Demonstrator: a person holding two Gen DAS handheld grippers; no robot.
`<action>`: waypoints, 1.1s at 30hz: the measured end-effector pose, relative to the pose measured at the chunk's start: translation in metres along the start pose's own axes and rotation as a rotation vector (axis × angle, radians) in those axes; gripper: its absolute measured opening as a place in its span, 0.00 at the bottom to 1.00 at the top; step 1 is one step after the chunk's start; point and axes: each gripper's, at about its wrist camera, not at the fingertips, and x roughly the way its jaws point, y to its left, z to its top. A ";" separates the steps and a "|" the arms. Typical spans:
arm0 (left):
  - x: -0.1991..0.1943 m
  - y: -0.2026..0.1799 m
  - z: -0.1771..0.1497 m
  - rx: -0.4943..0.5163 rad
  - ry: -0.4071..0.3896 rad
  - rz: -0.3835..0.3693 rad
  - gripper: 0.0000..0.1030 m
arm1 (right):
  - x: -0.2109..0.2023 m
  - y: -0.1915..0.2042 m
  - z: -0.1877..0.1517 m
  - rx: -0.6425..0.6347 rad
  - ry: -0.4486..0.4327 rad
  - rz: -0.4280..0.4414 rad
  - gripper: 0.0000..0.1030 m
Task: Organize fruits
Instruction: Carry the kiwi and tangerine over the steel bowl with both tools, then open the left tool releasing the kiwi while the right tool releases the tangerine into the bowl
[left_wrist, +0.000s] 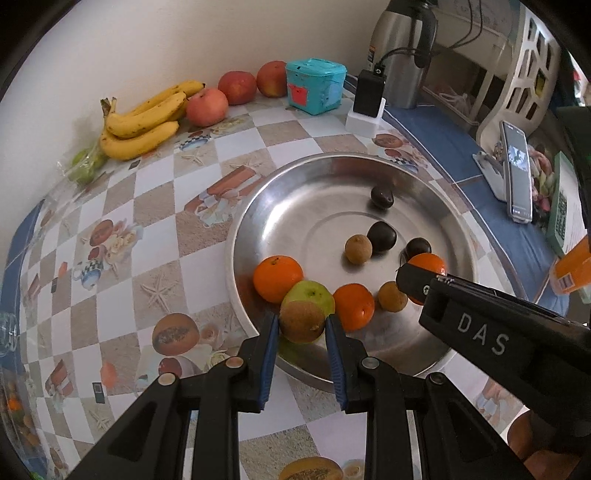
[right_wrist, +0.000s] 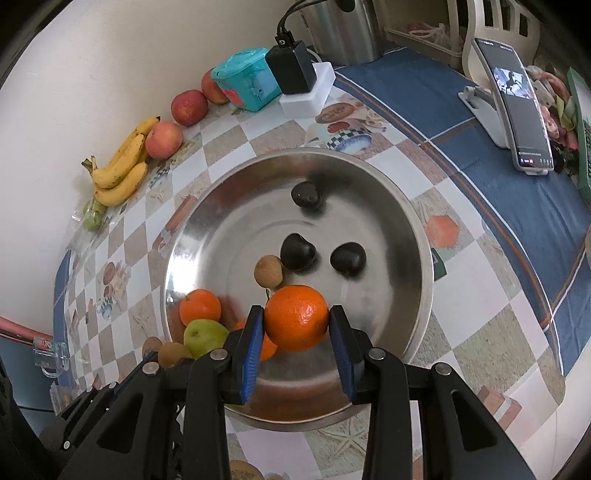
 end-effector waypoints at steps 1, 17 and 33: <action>0.000 -0.001 -0.001 0.001 0.002 0.000 0.27 | 0.001 -0.001 -0.001 0.000 0.004 -0.003 0.37; 0.014 -0.019 -0.010 0.052 0.053 -0.005 0.27 | 0.009 -0.002 -0.009 -0.006 0.053 -0.021 0.37; 0.016 -0.009 -0.007 -0.001 0.071 -0.034 0.30 | 0.011 0.000 -0.008 -0.001 0.065 -0.016 0.39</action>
